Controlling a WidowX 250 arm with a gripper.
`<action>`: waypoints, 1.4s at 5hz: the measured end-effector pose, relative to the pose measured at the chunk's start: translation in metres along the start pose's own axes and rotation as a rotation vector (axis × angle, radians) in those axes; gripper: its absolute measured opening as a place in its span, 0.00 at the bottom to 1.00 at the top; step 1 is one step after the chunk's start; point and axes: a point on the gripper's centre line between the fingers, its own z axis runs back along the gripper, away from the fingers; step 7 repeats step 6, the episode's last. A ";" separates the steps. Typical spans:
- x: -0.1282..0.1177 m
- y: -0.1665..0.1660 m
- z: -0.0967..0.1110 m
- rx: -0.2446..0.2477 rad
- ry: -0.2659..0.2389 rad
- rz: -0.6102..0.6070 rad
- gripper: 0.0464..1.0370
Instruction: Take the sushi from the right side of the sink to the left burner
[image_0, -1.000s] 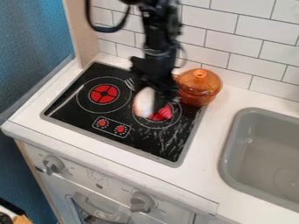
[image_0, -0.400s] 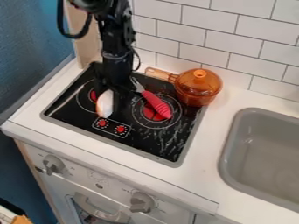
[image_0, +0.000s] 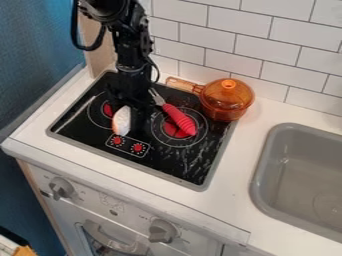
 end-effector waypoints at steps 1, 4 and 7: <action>0.000 0.002 0.000 -0.019 0.023 0.031 0.93; -0.003 -0.003 0.008 -0.048 0.022 0.080 0.96; 0.000 -0.003 0.053 -0.065 -0.121 0.062 0.96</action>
